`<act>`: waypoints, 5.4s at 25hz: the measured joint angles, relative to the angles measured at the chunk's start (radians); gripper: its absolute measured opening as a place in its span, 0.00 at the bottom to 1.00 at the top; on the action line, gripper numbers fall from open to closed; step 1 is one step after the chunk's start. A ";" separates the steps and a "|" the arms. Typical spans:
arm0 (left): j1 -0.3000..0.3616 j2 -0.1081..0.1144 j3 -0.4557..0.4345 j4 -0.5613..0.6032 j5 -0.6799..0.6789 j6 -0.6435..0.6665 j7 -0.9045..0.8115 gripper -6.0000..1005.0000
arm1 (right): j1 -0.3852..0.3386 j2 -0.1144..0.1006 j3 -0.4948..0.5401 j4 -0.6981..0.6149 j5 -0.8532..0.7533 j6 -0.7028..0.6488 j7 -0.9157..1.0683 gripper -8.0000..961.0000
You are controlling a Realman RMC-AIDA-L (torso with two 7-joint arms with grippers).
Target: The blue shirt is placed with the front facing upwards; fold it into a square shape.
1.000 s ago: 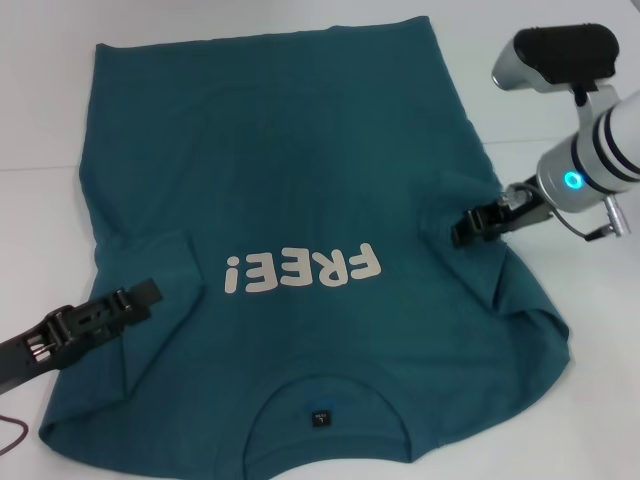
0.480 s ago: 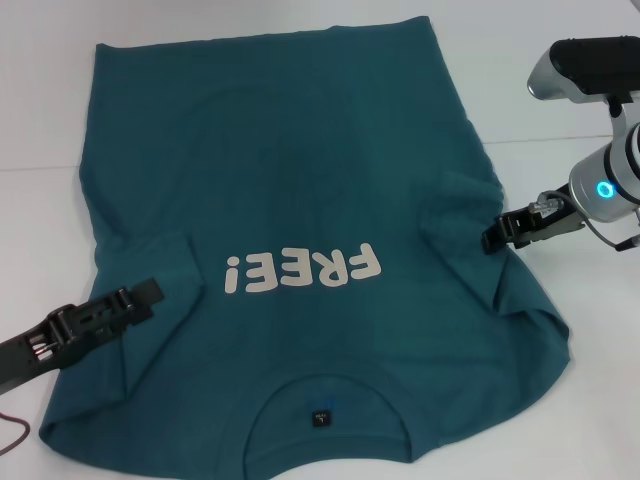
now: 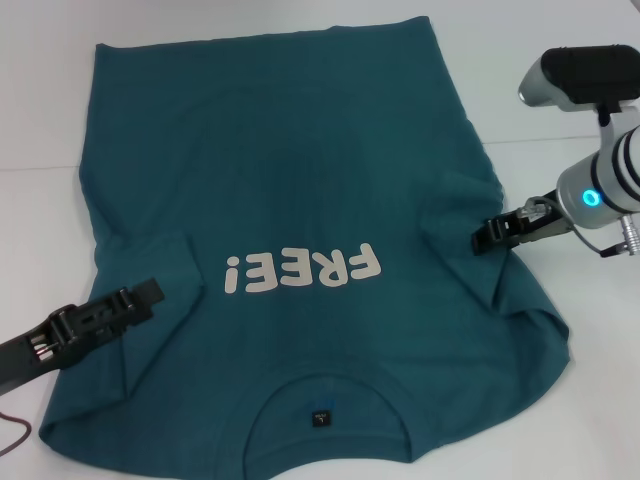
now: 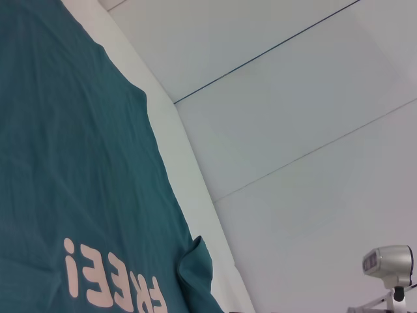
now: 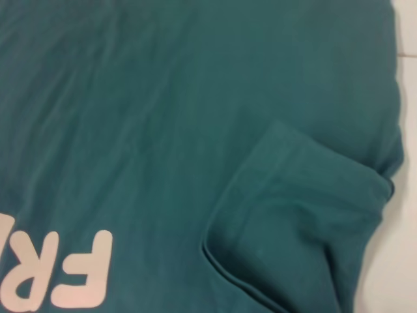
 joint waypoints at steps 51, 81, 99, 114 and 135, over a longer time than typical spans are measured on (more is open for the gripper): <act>0.028 0.077 -0.091 0.164 0.318 0.021 -0.376 0.61 | -0.152 -0.073 0.198 0.005 0.608 -0.343 -0.349 0.95; 0.050 0.069 -0.097 0.157 0.399 -0.102 -0.437 0.61 | -0.157 -0.074 0.210 0.006 0.608 -0.334 -0.348 0.95; 0.038 0.066 -0.055 0.126 0.399 -0.131 -0.422 0.61 | -0.160 -0.074 0.210 0.006 0.608 -0.331 -0.349 0.95; -0.004 0.065 -0.034 0.091 0.394 -0.132 -0.420 0.58 | -0.161 -0.072 0.211 0.006 0.608 -0.331 -0.350 0.95; 0.005 0.067 -0.053 0.088 0.365 -0.124 -0.421 0.20 | -0.163 -0.073 0.221 0.005 0.608 -0.336 -0.351 0.95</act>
